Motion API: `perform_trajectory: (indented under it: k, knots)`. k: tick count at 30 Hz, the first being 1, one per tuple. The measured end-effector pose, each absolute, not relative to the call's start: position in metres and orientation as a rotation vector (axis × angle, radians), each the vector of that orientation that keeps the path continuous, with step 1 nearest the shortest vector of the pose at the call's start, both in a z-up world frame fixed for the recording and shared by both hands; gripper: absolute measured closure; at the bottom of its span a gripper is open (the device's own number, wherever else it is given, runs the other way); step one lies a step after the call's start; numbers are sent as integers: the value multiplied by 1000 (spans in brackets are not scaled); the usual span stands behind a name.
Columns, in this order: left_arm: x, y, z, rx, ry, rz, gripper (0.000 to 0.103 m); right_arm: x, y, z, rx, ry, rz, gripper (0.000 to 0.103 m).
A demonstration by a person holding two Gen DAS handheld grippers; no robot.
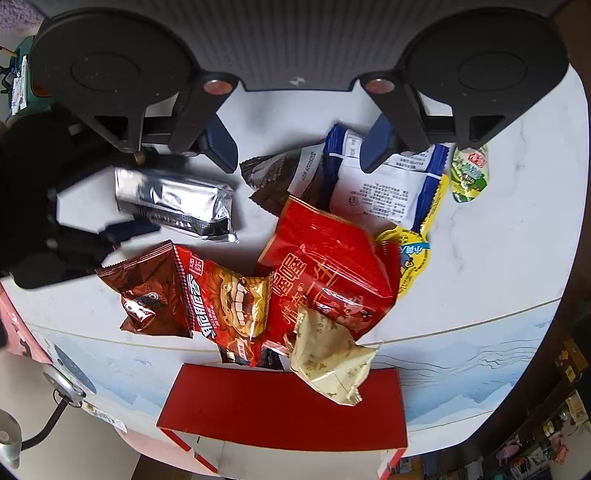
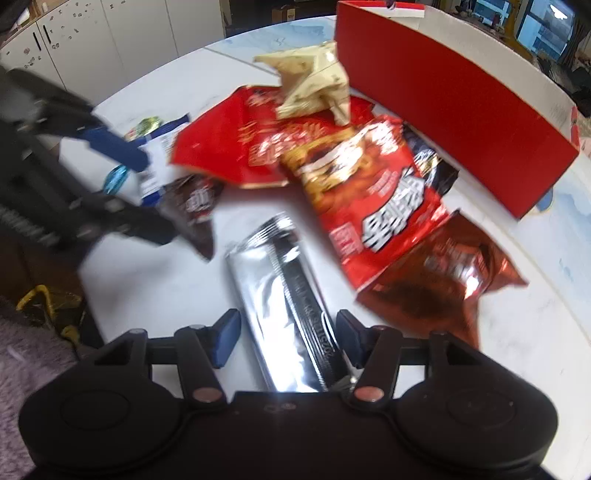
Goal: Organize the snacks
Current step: 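Grasp the brown chocolate packet with the left tool while the right tool grasps the silver bar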
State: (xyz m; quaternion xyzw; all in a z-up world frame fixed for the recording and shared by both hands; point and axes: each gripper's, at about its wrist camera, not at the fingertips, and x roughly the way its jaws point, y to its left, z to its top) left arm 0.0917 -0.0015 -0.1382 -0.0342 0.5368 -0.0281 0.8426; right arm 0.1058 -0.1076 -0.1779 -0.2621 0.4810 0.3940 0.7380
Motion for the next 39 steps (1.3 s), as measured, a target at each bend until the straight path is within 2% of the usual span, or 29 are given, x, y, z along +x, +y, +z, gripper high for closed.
perform_trajectory:
  k: [1,3,8,13,15,17,21,24,29,39]
  knots:
    - [93,-3,-140,-68,1138,-62,31,102,-109,-178,-572,1057,870,48]
    - [96,-6,-144,-58,1148,-64,38,94,-110,-178,-567,1052,860,48]
    - [104,-16,-150,-15,1136,-69,38,88,-108,-179,-536,1018,774,49]
    - [108,-24,-155,32,1142,-79,46,86,-106,-180,-503,994,720,51]
    - [108,-24,-156,44,1142,-70,51,83,-106,-180,-497,986,710,58]
    - [108,-23,-157,43,1140,-65,54,80,-104,-179,-500,979,697,59]
    - [108,-21,-155,37,1138,-58,68,71,-101,-178,-506,966,664,60]
    - [108,-20,-154,28,1135,-63,72,70,-102,-178,-483,968,630,61]
    - [105,-10,-151,-23,1137,-72,75,69,-107,-175,-414,979,568,61]
    - [78,14,-134,-97,1153,-126,76,44,-117,-154,-275,975,478,60]
